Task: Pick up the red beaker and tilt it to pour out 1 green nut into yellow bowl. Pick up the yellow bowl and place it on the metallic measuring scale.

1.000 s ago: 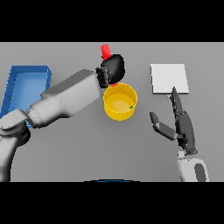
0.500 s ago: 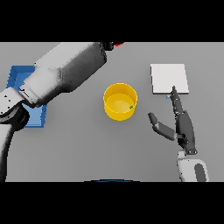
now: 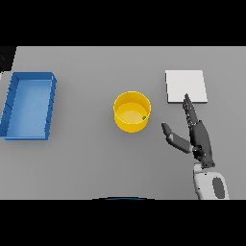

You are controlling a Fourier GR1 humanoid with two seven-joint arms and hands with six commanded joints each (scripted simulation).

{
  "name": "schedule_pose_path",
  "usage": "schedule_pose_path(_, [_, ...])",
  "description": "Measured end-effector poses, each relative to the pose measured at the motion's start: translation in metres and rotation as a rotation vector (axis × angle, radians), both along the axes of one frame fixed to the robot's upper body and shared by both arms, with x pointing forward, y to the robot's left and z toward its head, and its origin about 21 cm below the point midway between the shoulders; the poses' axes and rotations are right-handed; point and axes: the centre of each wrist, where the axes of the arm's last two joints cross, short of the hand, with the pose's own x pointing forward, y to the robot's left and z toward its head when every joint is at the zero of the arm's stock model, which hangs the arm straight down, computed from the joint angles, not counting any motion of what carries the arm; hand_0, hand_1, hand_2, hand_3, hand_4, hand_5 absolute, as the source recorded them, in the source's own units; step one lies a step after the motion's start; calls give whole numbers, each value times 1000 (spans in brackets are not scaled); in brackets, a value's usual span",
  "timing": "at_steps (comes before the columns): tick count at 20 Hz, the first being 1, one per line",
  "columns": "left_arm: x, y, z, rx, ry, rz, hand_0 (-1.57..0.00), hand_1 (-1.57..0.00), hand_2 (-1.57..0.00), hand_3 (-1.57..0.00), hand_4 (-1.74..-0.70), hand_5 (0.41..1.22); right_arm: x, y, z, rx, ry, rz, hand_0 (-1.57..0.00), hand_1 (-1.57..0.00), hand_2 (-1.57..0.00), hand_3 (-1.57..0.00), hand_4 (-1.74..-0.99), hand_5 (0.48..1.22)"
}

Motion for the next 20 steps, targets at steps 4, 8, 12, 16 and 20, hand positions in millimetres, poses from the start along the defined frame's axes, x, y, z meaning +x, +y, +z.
schedule_pose_path(4, [4, 76, -39, -385, 27, 156, -1571, -1571, -1571, -1554, -1740, 1221, 1, -2, -1, -44, 10, -6, 1, 1, 1, 1, -1132, 614])
schedule_pose_path(8, [-1, 122, -103, -581, 2, 387, -1571, -1571, -1571, -1564, -1740, 1221, 2, -2, -1, -57, -1, 20, 1, 1, 1, 1, -1134, 632])
schedule_pose_path(12, [-11, 149, -146, -795, 9, 581, -1571, -1571, -1571, -1568, -1741, 1221, 1, -4, -3, -49, 9, 18, 1, 1, 1, 1, -1129, 659])
schedule_pose_path(16, [-32, 166, -205, -909, 25, 644, -1571, -1571, -1571, -1570, -1741, 1221, 1, -8, -3, -48, 0, 37, 1, 1, 1, 1, -1151, 676])
schedule_pose_path(20, [-64, 165, -250, -979, 44, 678, -1571, -1571, -1571, -1571, -1741, 1151, 2, -12, -3, -71, -2, 29, 1, 1, 1, 1, -1174, 676])
